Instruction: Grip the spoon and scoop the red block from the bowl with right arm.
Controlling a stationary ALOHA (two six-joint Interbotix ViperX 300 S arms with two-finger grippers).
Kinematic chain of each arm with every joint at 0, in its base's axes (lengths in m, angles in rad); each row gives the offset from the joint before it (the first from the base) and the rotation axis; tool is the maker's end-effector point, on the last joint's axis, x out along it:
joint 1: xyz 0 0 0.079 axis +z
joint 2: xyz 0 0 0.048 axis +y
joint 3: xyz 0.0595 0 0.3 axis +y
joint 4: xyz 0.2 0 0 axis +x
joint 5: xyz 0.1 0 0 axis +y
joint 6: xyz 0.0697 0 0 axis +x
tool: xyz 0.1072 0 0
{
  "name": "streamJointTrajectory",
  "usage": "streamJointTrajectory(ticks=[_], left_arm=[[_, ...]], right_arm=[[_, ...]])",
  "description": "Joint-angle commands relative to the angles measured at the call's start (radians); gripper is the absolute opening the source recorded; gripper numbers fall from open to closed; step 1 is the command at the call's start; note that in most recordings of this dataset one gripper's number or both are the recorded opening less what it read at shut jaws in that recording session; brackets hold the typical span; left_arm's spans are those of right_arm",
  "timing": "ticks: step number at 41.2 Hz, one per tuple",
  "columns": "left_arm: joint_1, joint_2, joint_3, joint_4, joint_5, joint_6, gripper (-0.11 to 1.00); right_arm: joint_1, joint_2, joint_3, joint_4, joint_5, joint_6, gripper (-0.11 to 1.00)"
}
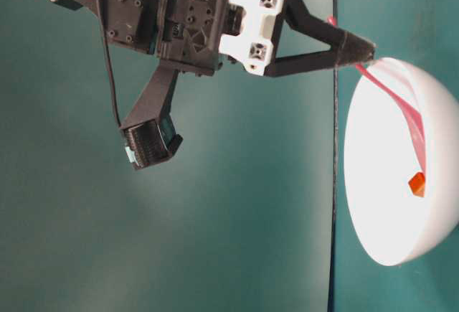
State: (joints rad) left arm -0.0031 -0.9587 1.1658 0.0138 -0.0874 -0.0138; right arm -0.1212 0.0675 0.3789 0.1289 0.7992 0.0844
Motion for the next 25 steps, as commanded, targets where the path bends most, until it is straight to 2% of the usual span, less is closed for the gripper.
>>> streamJointTrajectory(ticks=[1, 25], left_arm=[[-0.002, 0.006, -0.028, 0.003, -0.011, 0.000, 0.00], [-0.002, 0.006, -0.026, 0.003, -0.011, 0.000, 0.00]], right_arm=[[0.002, -0.006, -0.012, 0.002, -0.012, -0.002, 0.24], [-0.002, 0.011, -0.015, -0.003, -0.109, 0.005, 0.24]])
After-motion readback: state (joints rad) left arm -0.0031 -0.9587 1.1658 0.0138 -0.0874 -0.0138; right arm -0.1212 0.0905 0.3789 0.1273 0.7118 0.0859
